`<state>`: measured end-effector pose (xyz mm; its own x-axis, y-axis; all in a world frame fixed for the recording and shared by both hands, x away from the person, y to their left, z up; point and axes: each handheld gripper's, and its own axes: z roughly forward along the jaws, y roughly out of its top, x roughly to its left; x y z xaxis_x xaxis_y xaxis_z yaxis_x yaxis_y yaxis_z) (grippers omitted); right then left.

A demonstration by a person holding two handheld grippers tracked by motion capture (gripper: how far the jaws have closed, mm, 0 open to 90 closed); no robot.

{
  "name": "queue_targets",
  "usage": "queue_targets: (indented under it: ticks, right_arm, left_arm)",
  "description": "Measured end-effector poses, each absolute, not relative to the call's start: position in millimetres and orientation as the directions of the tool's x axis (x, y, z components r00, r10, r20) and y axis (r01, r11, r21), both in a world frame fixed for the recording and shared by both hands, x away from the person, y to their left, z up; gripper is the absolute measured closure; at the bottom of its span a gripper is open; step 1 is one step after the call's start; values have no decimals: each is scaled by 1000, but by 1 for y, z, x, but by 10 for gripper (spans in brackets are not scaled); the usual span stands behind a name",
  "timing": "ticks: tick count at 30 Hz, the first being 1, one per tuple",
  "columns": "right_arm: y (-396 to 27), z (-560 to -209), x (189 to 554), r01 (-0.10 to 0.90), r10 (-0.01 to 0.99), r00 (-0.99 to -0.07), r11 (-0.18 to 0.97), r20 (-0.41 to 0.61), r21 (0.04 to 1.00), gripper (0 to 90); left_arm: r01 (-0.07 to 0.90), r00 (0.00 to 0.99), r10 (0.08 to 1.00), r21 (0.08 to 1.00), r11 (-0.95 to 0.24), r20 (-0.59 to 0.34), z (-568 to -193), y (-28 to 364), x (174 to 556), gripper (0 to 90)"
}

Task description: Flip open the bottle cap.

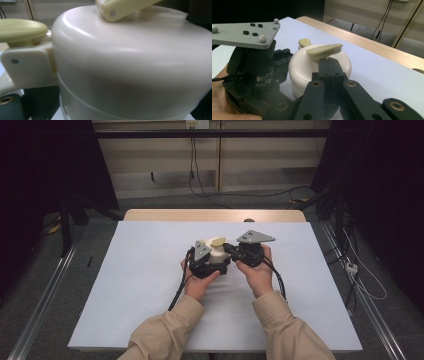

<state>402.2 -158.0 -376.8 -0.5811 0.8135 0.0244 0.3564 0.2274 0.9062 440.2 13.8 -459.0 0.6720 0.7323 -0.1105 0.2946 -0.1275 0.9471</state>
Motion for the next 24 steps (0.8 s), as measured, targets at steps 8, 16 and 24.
queue_targets:
  ticks: [8, 16, 24]
  right_arm:
    - [-156, -375, 404, 353, 813, -582, 229, 21, 907, 900]
    - [-154, -374, 405, 351, 812, -583, 228, 22, 908, 900]
    - [-152, -373, 407, 348, 812, -583, 225, 22, 910, 900]
  left_arm:
    - [292, 673, 732, 947, -131, -106, -459, 14, 440, 49]
    - [294, 670, 734, 947, -126, -110, -459, 14, 440, 49]
    - [293, 669, 735, 947, -128, -108, -459, 13, 440, 49]
